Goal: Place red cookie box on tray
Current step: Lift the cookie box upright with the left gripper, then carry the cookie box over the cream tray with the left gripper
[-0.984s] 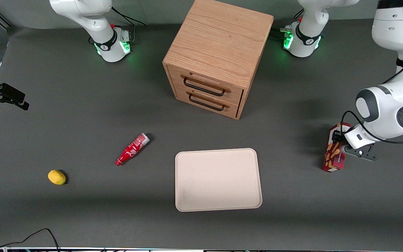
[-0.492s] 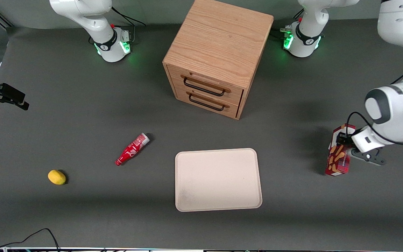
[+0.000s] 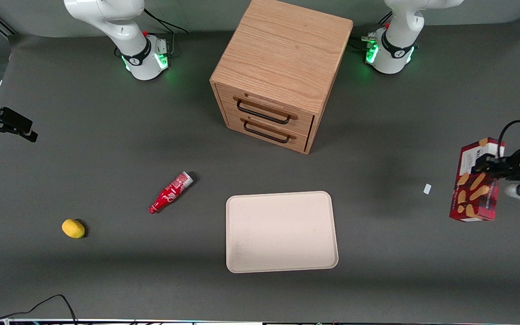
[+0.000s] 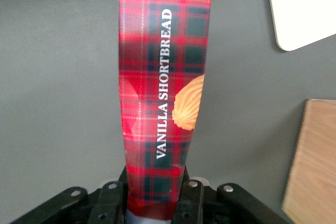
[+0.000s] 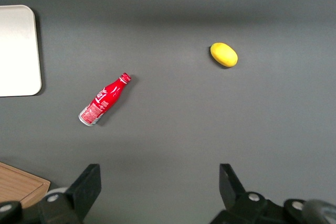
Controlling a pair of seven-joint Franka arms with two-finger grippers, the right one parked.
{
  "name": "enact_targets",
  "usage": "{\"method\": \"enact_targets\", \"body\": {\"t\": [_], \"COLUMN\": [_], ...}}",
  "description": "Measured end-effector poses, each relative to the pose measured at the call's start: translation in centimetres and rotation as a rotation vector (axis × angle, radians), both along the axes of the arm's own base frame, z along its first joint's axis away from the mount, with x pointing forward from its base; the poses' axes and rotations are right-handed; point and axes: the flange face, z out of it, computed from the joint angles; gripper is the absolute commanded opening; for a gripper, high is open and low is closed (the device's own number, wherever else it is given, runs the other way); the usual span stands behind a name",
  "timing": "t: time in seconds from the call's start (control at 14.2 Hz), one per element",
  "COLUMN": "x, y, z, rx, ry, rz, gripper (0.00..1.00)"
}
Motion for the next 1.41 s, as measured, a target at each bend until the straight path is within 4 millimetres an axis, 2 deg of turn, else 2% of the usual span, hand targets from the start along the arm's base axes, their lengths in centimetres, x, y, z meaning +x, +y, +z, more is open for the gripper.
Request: {"method": "enact_targets", "body": {"t": [0.14, 0.28, 0.42, 0.63, 0.77, 0.91, 1.2, 1.41], "x": [0.0, 0.2, 0.1, 0.4, 1.3, 2.6, 5.3, 6.5], "y": [-2.2, -7.3, -14.1, -22.2, -26.4, -29.1, -32.7, -34.9], "z": [3.5, 5.2, 5.4, 4.2, 1.6, -2.3, -11.1, -17.4], "rx": [0.006, 0.007, 0.011, 0.032, 0.037, 0.044, 0.057, 0.043], "ry": [0.015, 0.025, 0.044, 0.01, -0.016, -0.032, -0.095, -0.154], "rz": [0.065, 0.13, 0.177, 0.238, 0.282, 0.318, 0.366, 0.379], "gripper": [0.0, 0.0, 0.0, 0.0, 0.0, 0.0, 0.0, 0.0]}}
